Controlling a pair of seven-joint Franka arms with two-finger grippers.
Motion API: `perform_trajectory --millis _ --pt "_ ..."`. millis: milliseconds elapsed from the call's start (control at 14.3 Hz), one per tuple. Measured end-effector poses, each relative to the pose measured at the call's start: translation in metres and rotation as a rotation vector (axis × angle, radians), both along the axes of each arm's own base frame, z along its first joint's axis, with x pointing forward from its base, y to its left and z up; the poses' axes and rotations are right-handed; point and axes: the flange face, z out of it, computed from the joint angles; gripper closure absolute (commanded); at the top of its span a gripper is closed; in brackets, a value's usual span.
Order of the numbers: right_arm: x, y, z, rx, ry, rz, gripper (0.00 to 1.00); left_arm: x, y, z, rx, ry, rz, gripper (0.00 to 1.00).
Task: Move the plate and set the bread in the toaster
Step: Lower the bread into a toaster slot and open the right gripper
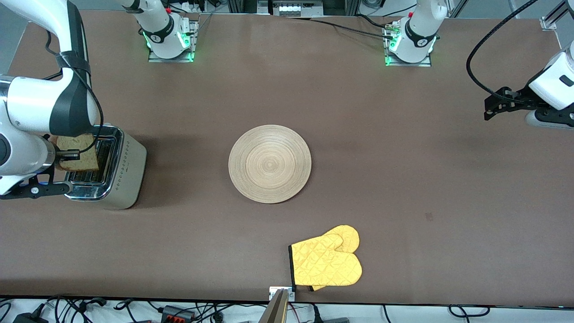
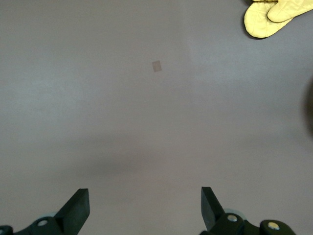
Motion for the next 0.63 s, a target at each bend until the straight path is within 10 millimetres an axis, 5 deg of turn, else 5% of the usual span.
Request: perform_trajectory --millis 628 --pt "0.014 0.016 -0.036 -0.004 -0.022 -0.017 1.00 0.000 0.000 0.000 0.000 0.000 -0.001 0.00"
